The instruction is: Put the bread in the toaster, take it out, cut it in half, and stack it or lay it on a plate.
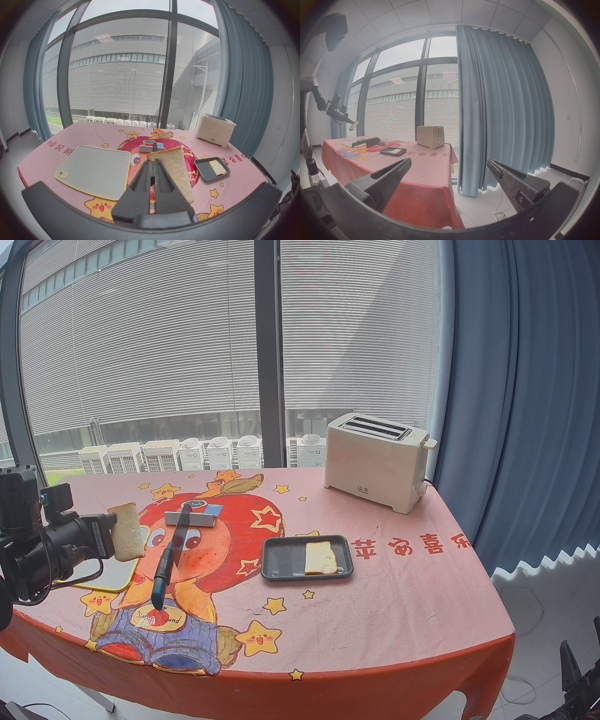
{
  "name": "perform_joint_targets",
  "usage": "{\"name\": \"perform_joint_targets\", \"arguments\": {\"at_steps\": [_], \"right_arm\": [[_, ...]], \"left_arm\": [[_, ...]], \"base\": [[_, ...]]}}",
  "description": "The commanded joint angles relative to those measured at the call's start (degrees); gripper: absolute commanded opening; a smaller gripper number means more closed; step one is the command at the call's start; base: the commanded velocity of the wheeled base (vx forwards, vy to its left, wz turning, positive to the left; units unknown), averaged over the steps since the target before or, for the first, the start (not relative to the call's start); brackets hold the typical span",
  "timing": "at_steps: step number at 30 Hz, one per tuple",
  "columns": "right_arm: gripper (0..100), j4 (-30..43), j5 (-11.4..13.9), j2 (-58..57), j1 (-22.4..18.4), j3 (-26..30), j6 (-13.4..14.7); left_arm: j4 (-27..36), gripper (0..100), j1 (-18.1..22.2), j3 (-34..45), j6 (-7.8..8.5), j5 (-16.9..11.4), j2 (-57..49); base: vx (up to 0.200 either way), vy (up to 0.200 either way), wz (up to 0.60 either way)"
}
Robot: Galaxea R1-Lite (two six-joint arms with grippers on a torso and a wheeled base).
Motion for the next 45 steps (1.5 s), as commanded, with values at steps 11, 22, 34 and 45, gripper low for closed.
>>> {"name": "perform_joint_targets", "arguments": {"at_steps": [11, 22, 34, 45], "right_arm": [[100, 0.0, 0.1, -0.6, 0.0, 0.8, 0.0], [100, 0.0, 0.0, -0.6, 0.0, 0.8, 0.0], [100, 0.0, 0.0, -0.6, 0.0, 0.8, 0.0], [100, 0.0, 0.0, -0.6, 0.0, 0.8, 0.0]], "left_arm": [[-0.1, 0, -6.5, -3.5, -0.06, 0.6, -0.2], [0.0, 0, -9.3, -13.3, -0.23, 0.1, 10.5], [0.0, 0, -13.3, -17.7, -0.32, -1.1, 19.2], [1.0, 0, -15.4, -25.3, -1.64, -6.9, 27.0]], "base": [[0.000, 0.000, 0.00], [0.000, 0.000, 0.00], [0.000, 0.000, 0.00], [0.000, 0.000, 0.00]]}}
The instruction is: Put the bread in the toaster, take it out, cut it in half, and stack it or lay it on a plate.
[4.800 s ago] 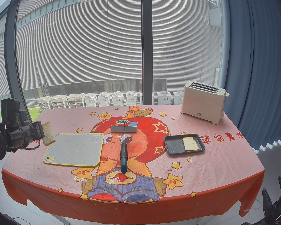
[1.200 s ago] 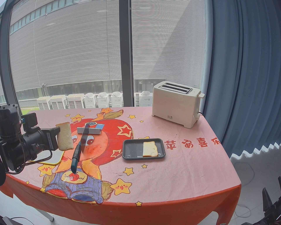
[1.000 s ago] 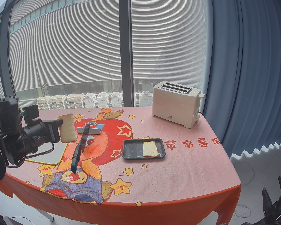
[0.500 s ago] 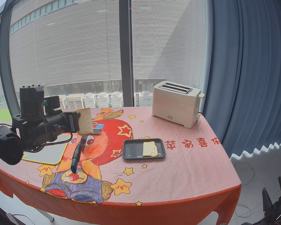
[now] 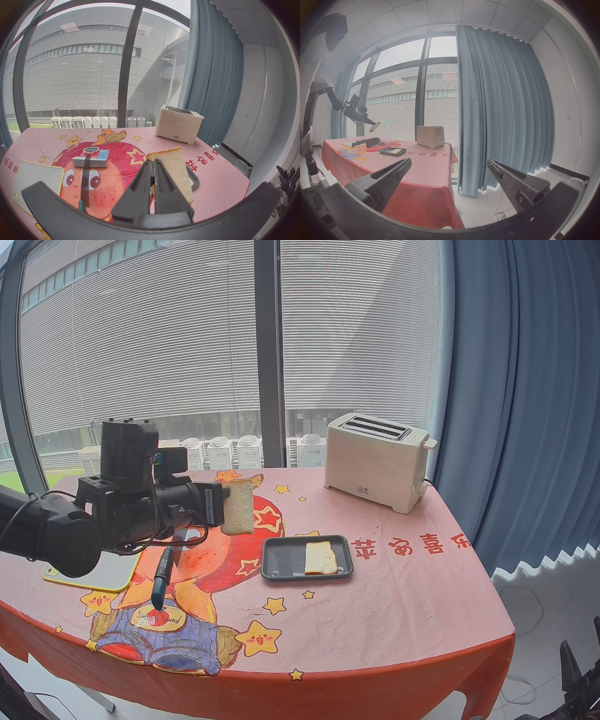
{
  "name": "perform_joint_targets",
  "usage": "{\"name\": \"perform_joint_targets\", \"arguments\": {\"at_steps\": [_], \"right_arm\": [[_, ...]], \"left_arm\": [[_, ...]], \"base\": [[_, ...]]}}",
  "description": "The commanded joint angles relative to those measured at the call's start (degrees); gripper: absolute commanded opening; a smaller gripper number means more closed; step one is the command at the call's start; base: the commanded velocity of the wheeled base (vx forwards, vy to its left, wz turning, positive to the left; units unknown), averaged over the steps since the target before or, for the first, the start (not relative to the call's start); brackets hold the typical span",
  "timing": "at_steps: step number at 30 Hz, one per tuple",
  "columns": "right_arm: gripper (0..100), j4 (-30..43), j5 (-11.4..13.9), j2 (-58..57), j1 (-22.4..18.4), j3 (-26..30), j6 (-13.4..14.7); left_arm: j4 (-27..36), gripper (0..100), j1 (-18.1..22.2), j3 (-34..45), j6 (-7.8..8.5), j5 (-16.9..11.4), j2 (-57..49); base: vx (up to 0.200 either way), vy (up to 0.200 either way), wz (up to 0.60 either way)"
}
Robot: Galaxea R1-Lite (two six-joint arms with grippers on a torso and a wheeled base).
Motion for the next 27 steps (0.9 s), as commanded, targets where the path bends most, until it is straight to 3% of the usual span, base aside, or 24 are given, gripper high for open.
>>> {"name": "perform_joint_targets", "arguments": {"at_steps": [1, 5, 10, 18, 23, 27], "right_arm": [[100, 0.0, 0.1, -0.6, 0.0, 0.8, 0.0], [100, 0.0, 0.0, -0.6, 0.0, 0.8, 0.0], [100, 0.0, 0.1, -0.6, 0.0, 0.8, 0.0], [100, 0.0, 0.0, -0.6, 0.0, 0.8, 0.0], [100, 0.0, 0.0, -0.6, 0.0, 0.8, 0.0], [100, 0.0, 0.1, -0.6, 0.0, 0.8, 0.0]], "left_arm": [[0.1, 0, -0.5, -3.4, -0.41, -0.1, 5.5], [0.0, 0, -1.3, -5.5, -0.49, -0.1, 7.8], [0.2, 0, -1.7, -7.6, -1.90, 0.2, 8.8], [0.7, 0, -3.2, -10.9, -1.90, 0.6, 11.4], [4.3, 0, -4.4, -13.9, -2.16, 0.6, 12.4], [3.9, 0, -4.4, -14.1, -3.83, 0.6, 12.4]], "base": [[0.000, 0.000, 0.00], [0.000, 0.000, 0.00], [0.000, 0.000, 0.00], [0.000, 0.000, 0.00], [0.000, 0.000, 0.00], [0.000, 0.000, 0.00]]}}
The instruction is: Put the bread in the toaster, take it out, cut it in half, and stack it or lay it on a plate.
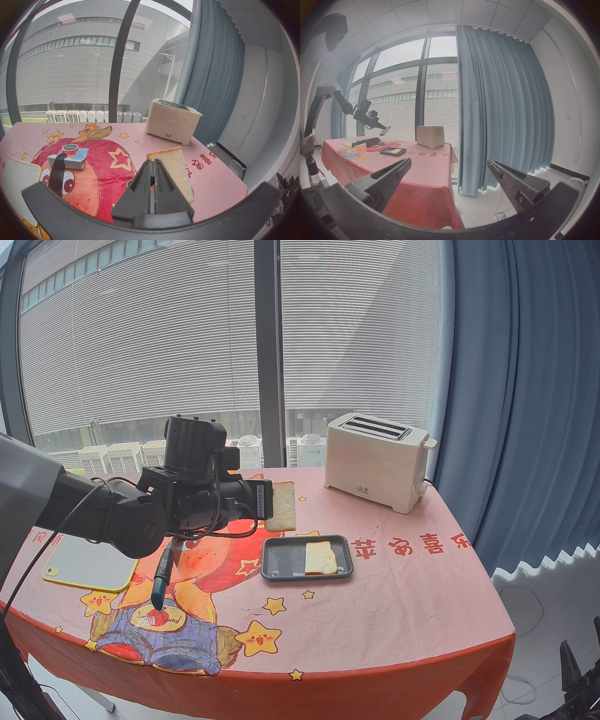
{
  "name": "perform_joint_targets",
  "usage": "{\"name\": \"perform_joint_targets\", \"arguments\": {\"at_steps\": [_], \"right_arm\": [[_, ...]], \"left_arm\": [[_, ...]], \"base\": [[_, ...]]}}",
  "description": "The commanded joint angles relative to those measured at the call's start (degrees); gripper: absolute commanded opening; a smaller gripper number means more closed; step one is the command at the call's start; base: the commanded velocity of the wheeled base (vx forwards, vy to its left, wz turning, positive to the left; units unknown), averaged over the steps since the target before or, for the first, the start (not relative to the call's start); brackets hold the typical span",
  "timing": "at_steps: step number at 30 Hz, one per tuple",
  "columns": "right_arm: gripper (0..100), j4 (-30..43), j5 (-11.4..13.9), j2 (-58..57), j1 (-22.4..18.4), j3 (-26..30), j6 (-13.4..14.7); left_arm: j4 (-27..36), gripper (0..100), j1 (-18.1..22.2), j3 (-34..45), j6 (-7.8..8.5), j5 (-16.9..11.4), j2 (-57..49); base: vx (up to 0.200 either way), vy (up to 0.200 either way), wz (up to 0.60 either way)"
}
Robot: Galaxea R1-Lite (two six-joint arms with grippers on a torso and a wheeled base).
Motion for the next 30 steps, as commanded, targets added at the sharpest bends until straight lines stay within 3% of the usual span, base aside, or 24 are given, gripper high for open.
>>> {"name": "perform_joint_targets", "arguments": {"at_steps": [1, 12, 15, 19, 30], "right_arm": [[100, 0.0, 0.1, -0.6, 0.0, 0.8, 0.0], [100, 0.0, 0.1, -0.6, 0.0, 0.8, 0.0], [100, 0.0, 0.0, -0.6, 0.0, 0.8, 0.0], [100, 0.0, 0.1, -0.6, 0.0, 0.8, 0.0], [100, 0.0, 0.1, -0.6, 0.0, 0.8, 0.0]], "left_arm": [[-0.2, 0, -0.1, -0.6, -0.80, 0.0, 0.5], [-0.2, 0, -0.2, 0.1, -0.80, 0.0, 0.4], [0.1, 0, -0.6, 0.1, -1.07, 0.1, 0.3], [0.5, 0, -0.9, 0.3, -4.50, 0.2, 0.3], [0.4, 0, 0.0, 3.1, -4.32, 0.7, 1.3]], "base": [[0.000, 0.000, 0.00], [0.000, -0.164, 0.00], [0.000, 0.000, 0.00], [0.000, 0.000, 0.00], [0.000, 0.000, 0.00]]}}
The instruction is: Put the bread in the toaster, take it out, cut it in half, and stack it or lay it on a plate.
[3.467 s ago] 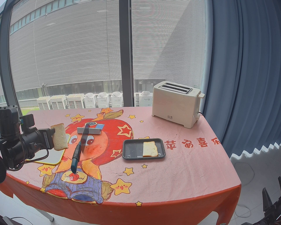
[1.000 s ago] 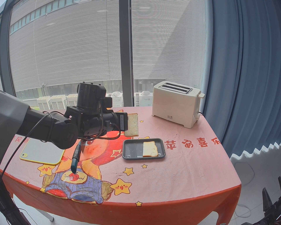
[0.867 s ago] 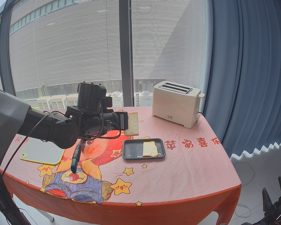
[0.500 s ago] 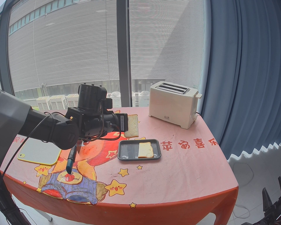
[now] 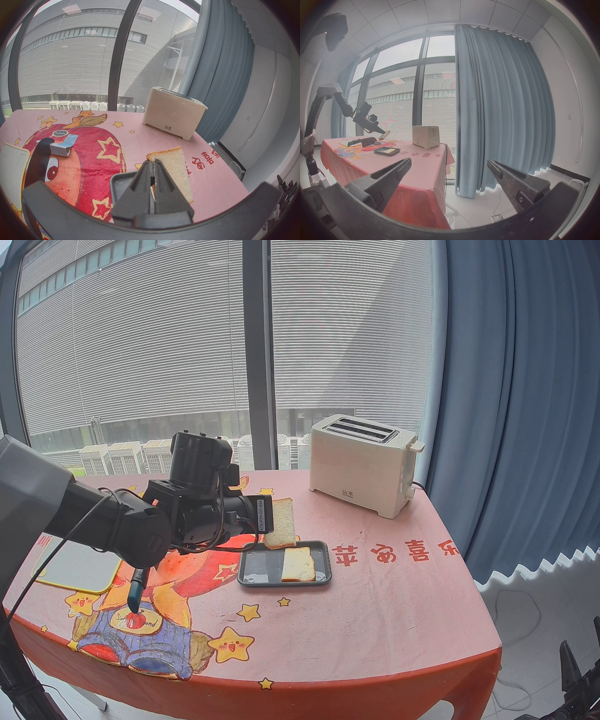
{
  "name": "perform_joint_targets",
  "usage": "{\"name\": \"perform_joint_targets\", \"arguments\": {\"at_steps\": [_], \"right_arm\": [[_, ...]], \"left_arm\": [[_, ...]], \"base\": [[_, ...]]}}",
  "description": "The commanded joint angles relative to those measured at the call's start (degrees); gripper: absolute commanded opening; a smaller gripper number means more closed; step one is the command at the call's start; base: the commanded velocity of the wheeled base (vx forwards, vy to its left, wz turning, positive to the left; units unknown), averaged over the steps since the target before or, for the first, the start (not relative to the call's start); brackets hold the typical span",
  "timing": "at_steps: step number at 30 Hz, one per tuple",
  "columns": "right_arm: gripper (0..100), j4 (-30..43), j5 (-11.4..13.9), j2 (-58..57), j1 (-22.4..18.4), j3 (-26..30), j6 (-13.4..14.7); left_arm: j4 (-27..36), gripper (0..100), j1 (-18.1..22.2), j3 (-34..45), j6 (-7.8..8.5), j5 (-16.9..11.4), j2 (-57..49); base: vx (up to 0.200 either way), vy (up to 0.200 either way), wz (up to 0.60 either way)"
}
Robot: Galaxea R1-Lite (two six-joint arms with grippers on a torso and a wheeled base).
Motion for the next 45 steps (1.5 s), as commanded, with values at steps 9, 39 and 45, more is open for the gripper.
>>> {"name": "perform_joint_targets", "arguments": {"at_steps": [9, 39, 45], "right_arm": [[100, 0.0, -0.1, -0.6, 0.0, 0.8, 0.0], [100, 0.0, -0.1, -0.6, 0.0, 0.8, 0.0], [100, 0.0, 0.0, -0.6, 0.0, 0.8, 0.0]], "left_arm": [[-0.1, 0, -0.2, 1.1, 0.21, 0.0, 2.5], [-0.3, 0, -2.3, -0.7, 0.82, 0.1, 8.1], [-0.2, 0, -2.4, -0.9, 0.82, 0.1, 8.1]], "base": [[0.000, 0.000, 0.00], [0.000, 0.000, 0.00], [0.000, 0.000, 0.00]]}}
